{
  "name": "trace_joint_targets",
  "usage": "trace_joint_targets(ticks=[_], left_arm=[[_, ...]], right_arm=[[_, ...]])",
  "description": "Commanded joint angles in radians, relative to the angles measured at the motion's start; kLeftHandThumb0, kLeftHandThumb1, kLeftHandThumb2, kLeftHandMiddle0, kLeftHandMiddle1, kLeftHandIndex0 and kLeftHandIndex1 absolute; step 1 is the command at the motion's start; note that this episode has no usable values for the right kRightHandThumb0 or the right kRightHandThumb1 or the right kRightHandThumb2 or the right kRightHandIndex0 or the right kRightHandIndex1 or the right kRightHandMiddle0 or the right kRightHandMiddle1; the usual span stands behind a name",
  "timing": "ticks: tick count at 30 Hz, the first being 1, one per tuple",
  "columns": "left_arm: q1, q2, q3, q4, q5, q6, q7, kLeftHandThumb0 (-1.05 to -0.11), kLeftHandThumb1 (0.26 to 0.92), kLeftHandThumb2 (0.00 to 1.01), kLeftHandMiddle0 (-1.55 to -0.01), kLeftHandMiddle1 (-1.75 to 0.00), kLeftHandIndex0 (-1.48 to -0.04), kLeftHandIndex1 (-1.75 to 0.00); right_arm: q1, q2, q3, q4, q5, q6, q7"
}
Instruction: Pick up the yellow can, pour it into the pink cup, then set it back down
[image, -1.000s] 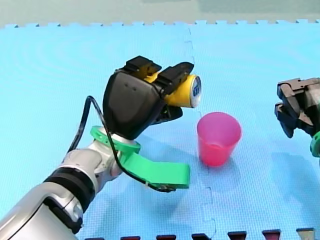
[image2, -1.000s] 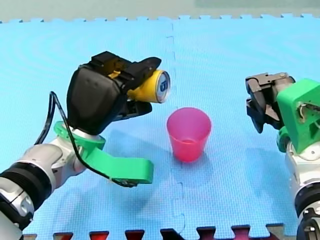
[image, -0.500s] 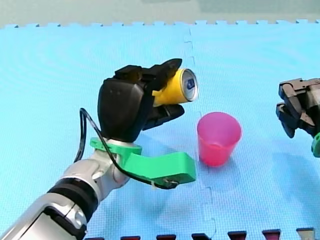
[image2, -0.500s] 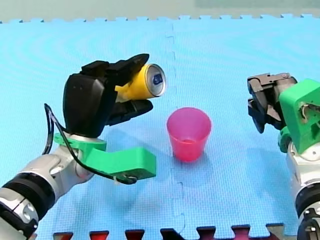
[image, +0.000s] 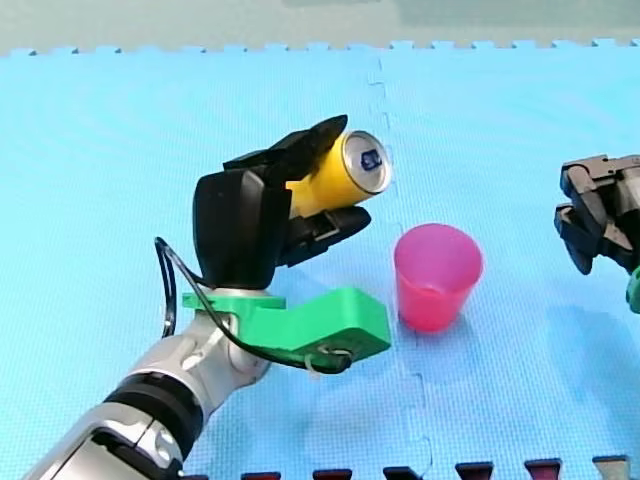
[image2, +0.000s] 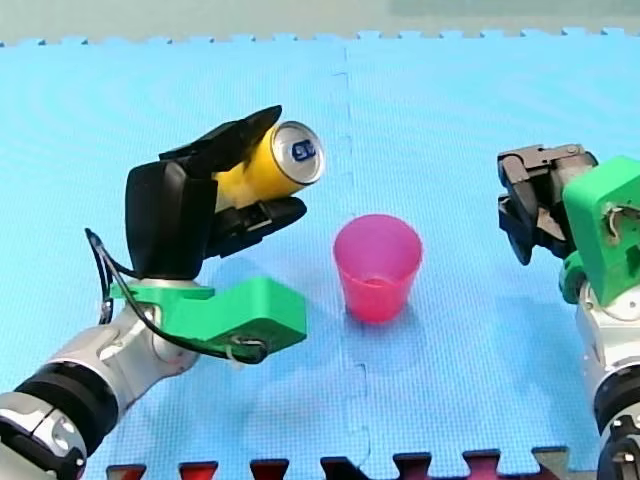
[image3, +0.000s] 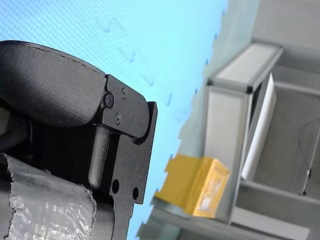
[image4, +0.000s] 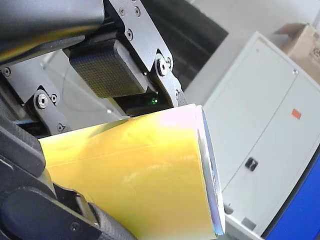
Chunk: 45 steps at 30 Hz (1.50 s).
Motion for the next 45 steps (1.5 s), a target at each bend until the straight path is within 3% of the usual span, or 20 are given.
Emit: trace_joint_targets(ticks=[1,15,17,21,32,39,45], left_arm=[[0.007,-0.003,0.028,0.002,-0.030,-0.037,-0.020,-0.381,0.820,0.00,-1.28,-0.05,-1.19,0.00],[0.056,-0.040,0.139,0.019,-0.133,-0.153,-0.109,-0.412,0.819,0.00,-1.30,-0.03,-1.19,0.00],[0.067,-0.049,0.171,0.020,-0.180,-0.180,-0.177,-0.419,0.820,0.00,-1.29,-0.02,-1.19,0.00],[0.088,-0.095,0.282,0.015,-0.368,-0.234,-0.444,-0.433,0.829,0.00,-1.29,-0.02,-1.18,0.00],[0.118,-0.127,0.375,-0.009,-0.498,-0.241,-0.653,-0.424,0.832,0.00,-1.29,-0.01,-1.18,0.00],[0.150,-0.164,0.477,-0.032,-0.638,-0.202,-0.867,-0.419,0.834,0.00,-1.30,-0.01,-1.18,0.00],[0.165,-0.170,0.523,-0.048,-0.687,-0.174,-0.968,-0.401,0.838,0.00,-1.30,-0.01,-1.15,0.00]], right_arm=[[0.000,-0.005,-0.002,-0.003,0.003,0.002,-0.003],[0.000,-0.008,-0.006,-0.004,0.011,0.008,0.008],[-0.001,-0.009,-0.007,-0.004,0.013,0.008,0.012],[-0.002,-0.008,-0.009,-0.004,0.014,0.011,0.014],[0.001,-0.011,-0.013,-0.004,0.018,0.010,0.023],[0.004,-0.013,-0.017,-0.005,0.020,0.006,0.030],[0.004,-0.016,-0.019,-0.006,0.022,0.004,0.037]])
